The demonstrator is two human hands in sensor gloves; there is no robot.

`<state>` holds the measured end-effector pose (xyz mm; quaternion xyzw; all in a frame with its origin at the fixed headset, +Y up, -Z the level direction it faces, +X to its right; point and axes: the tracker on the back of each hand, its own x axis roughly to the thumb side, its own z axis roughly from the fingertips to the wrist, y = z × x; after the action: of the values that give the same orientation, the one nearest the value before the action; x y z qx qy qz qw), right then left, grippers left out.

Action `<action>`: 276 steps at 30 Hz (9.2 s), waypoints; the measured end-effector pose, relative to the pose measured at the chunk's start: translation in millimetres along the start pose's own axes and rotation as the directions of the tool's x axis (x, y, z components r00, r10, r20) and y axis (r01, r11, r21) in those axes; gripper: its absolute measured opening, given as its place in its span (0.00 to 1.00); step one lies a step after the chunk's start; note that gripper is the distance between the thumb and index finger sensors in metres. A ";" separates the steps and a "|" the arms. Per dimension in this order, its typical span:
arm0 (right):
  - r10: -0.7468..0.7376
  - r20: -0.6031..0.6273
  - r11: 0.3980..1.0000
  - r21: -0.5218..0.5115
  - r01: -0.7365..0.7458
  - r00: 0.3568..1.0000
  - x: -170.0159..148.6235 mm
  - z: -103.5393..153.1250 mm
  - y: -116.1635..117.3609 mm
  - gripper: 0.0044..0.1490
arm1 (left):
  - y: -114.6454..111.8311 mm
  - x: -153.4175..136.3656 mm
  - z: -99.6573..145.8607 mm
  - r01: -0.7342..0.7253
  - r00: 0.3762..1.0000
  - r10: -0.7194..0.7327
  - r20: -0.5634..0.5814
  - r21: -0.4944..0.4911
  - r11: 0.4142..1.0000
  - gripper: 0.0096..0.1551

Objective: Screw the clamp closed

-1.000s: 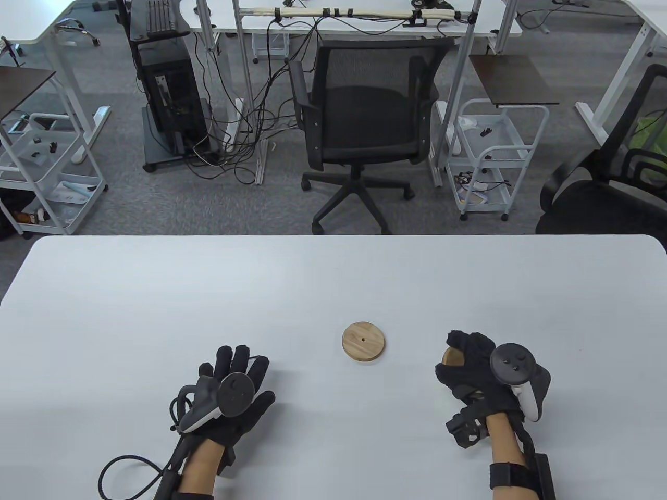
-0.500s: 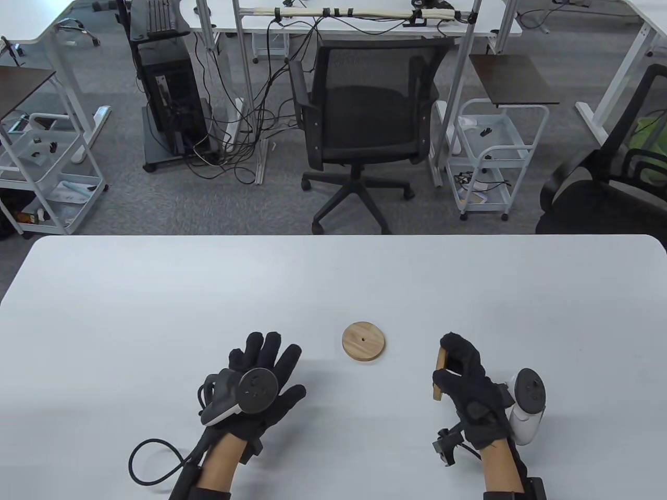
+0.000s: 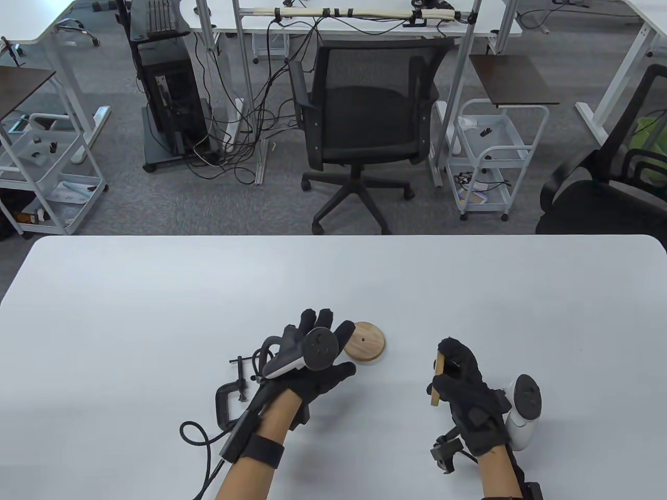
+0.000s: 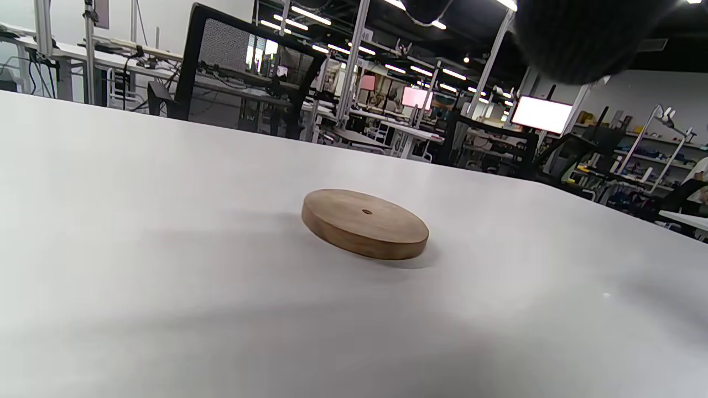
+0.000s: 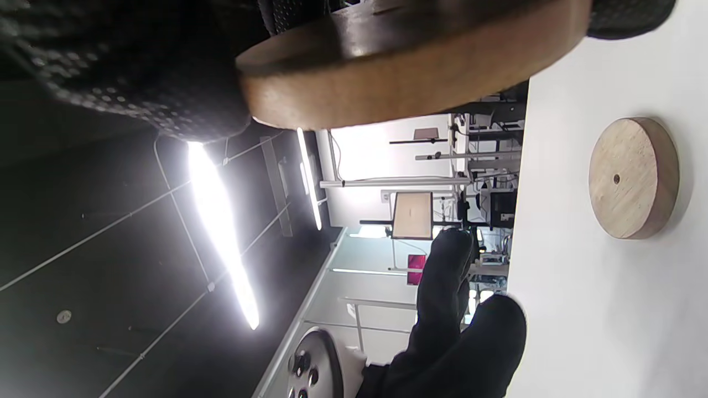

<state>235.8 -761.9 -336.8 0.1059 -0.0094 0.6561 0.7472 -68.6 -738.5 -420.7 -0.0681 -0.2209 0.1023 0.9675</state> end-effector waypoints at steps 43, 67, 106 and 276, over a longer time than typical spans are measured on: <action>-0.056 0.007 0.998 0.006 0.056 0.998 1.4 0.2 -1.2 0.53 | -66.4 20.0 -111.8 0.151 0.986 -0.163 -0.037 -0.232 0.961 0.58; -0.031 0.008 0.999 0.026 0.031 0.999 -2.7 3.0 15.9 0.54 | 12.1 24.6 61.5 0.023 0.989 -0.058 0.134 0.250 0.968 0.61; -0.164 -0.167 0.946 0.254 0.203 0.972 -44.2 5.3 109.7 0.58 | -60.2 18.5 101.6 -0.827 0.557 0.752 0.353 0.156 0.539 0.61; -0.165 -0.159 0.954 0.225 0.198 0.973 -45.2 10.3 87.2 0.48 | -63.7 -69.5 107.1 -0.870 -0.210 0.967 0.146 0.424 -0.253 0.13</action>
<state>145.1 -797.7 -320.9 0.1499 0.1315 0.5866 0.7849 -166.4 -806.8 -342.5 -0.0366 0.0614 0.8379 0.5412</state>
